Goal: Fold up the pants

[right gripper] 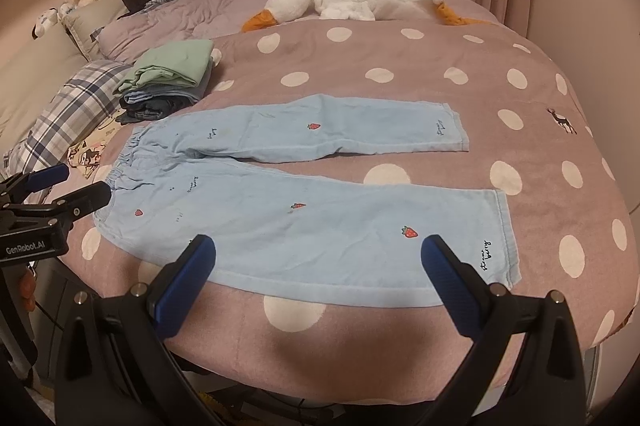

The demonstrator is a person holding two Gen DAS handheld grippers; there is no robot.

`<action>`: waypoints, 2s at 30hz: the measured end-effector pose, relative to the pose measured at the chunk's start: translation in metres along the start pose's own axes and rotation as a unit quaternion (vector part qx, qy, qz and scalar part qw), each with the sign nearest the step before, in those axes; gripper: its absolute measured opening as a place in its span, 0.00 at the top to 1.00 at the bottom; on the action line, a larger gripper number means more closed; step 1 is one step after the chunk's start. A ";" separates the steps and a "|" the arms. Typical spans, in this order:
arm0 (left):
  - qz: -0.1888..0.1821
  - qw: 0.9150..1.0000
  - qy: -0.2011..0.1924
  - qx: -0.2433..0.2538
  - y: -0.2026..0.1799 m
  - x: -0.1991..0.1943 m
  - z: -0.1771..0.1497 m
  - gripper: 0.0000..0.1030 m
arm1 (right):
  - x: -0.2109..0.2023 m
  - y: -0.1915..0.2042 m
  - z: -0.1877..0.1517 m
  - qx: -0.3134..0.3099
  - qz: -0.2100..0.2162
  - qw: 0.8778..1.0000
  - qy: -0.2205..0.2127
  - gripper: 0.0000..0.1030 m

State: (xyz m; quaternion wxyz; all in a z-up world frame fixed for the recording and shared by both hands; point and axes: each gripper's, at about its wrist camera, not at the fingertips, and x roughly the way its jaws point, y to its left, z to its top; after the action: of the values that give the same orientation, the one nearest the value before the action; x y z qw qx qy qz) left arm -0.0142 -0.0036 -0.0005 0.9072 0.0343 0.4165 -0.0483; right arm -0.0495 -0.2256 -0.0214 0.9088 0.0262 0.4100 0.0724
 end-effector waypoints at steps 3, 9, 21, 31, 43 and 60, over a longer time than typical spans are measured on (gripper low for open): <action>0.000 1.000 0.000 0.001 0.001 0.001 0.001 0.00 | 0.000 0.001 -0.001 0.001 0.001 1.000 0.000 0.00; 0.000 1.000 0.000 0.001 0.000 0.001 0.000 0.00 | 0.001 0.002 -0.001 0.002 0.002 1.000 0.000 0.00; 0.000 1.000 0.004 0.000 0.000 0.002 0.004 0.00 | 0.001 0.002 0.000 0.006 0.007 1.000 0.001 0.00; 0.001 1.000 0.007 0.001 -0.001 0.004 0.002 0.00 | 0.003 0.001 -0.003 0.011 0.009 1.000 0.005 0.00; 0.000 1.000 0.007 0.001 -0.001 0.005 0.001 0.00 | 0.003 0.001 -0.003 0.013 0.010 1.000 0.006 0.00; 0.000 1.000 0.010 -0.001 -0.001 0.010 -0.004 0.00 | 0.003 0.001 -0.004 0.013 0.008 1.000 0.007 0.00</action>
State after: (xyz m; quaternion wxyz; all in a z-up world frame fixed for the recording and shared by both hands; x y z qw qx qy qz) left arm -0.0109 -0.0052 -0.0109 0.9028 0.0341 0.4261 -0.0476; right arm -0.0503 -0.2243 -0.0262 0.9050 0.0406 0.4170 0.0741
